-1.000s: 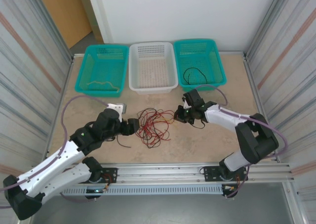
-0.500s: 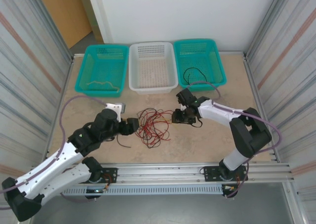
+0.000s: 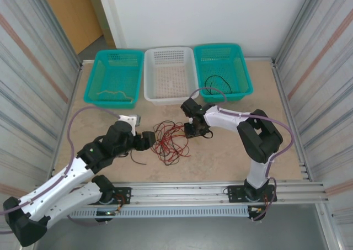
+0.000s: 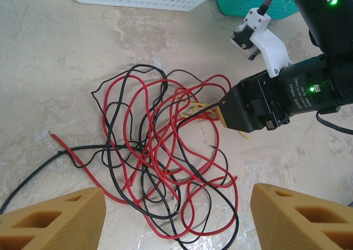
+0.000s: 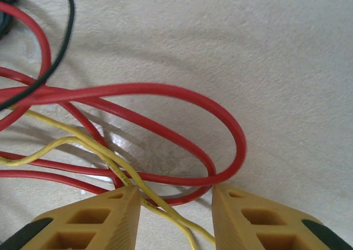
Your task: Untangle the cables
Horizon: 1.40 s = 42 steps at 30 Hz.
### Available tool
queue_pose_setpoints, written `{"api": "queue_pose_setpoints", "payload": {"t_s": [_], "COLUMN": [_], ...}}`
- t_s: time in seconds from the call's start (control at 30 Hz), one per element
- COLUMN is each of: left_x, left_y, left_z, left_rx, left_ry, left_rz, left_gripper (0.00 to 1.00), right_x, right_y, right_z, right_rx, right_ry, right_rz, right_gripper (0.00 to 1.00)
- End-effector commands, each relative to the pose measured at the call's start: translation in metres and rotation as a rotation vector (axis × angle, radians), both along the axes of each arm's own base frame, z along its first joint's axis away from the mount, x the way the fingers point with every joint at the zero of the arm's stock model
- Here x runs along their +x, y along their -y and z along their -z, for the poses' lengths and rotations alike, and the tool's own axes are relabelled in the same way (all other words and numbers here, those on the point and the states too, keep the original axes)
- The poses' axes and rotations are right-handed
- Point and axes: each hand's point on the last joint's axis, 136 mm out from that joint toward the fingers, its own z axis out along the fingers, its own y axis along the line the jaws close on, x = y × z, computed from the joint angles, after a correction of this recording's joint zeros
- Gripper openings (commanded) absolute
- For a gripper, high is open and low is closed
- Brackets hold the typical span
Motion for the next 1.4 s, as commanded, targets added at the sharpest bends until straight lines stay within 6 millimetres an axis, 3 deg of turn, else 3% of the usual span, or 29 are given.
{"api": "queue_pose_setpoints", "payload": {"t_s": [0.0,0.5,0.67,0.8,1.0,1.17,1.37], "left_x": [0.001,-0.001,-0.001,-0.001,0.000,-0.001,-0.001], "left_y": [-0.001,-0.003,-0.006,-0.006,-0.005,-0.004,-0.003], "left_z": [-0.008,-0.005,-0.004,-0.003,-0.005,-0.004,-0.001], "left_rx": [-0.004,-0.009,-0.004,-0.003,-0.008,-0.012,-0.017], "left_ry": [0.005,0.000,0.000,-0.001,0.002,-0.003,-0.013], "left_rz": [-0.001,-0.006,-0.014,-0.014,-0.015,-0.013,-0.013], "left_gripper": [0.71,0.71,0.71,0.71,0.71,0.71,0.71], "right_x": [-0.007,-0.025,-0.027,-0.028,-0.033,-0.023,-0.026], "right_y": [0.007,0.011,0.013,0.013,0.009,0.019,0.012], "right_z": [0.007,0.001,-0.012,-0.021,-0.011,-0.004,0.002], "right_rx": [-0.047,0.025,0.066,0.125,0.177,0.152,0.144], "right_ry": [-0.032,-0.047,-0.028,-0.033,-0.088,-0.080,-0.104], "right_rz": [-0.020,0.021,0.047,0.064,0.063,0.096,0.055], "right_gripper": [0.34,0.29,0.34,0.32,0.29,0.35,0.36]}}
